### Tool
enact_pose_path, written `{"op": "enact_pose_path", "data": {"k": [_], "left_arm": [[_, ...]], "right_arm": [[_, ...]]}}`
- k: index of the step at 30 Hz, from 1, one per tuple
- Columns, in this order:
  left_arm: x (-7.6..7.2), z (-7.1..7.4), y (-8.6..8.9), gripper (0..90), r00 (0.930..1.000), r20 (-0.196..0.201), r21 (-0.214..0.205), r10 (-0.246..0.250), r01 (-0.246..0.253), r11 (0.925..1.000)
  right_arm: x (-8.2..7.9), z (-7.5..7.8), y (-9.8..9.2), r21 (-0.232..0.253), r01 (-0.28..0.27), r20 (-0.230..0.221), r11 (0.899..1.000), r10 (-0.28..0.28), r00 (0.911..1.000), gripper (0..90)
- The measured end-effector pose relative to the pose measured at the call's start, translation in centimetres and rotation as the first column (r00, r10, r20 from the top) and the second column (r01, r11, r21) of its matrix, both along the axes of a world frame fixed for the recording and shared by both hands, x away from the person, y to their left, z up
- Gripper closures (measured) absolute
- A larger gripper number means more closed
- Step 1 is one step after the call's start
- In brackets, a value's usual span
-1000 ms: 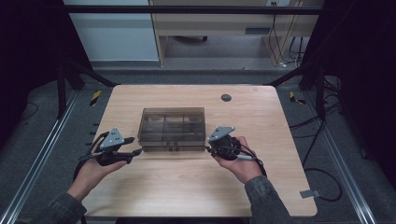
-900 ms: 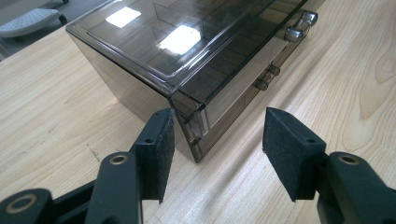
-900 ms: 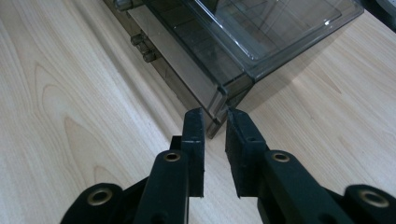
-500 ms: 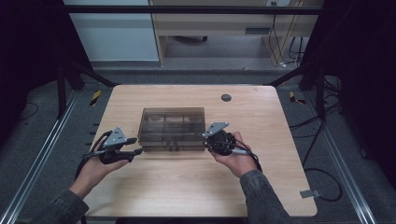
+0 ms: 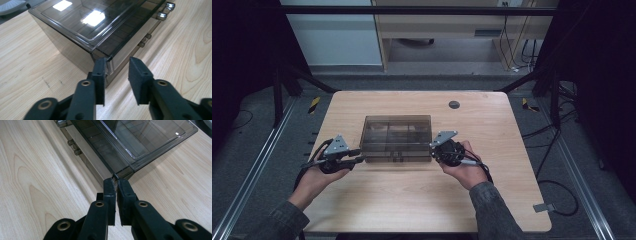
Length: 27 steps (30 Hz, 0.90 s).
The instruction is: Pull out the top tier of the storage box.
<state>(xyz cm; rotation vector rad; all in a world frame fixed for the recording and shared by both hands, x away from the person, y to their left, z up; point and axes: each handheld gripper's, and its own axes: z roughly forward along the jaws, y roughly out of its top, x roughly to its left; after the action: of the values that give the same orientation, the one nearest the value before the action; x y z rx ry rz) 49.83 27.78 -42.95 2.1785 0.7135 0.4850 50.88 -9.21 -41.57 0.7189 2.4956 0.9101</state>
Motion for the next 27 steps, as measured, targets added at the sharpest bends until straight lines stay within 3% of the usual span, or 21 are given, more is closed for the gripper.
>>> {"op": "enact_pose_path", "data": {"k": [7, 27], "left_arm": [[0.2, 0.2, 0.4, 80.8, 0.9998, -0.016, -0.011, 0.009, -0.009, 0.9999], [-1.2, 0.5, 0.6, 82.5, 0.9991, -0.020, 0.017, -0.037, 0.037, 0.9992]], "right_arm": [[-0.1, 0.1, 0.0, -0.005, -0.005, -0.004, 1.000, 0.005, 1.0000, 86.2], [-1.5, 0.2, -0.2, -0.005, -0.042, -0.023, 0.999, 0.042, 0.9989, 86.7]]}}
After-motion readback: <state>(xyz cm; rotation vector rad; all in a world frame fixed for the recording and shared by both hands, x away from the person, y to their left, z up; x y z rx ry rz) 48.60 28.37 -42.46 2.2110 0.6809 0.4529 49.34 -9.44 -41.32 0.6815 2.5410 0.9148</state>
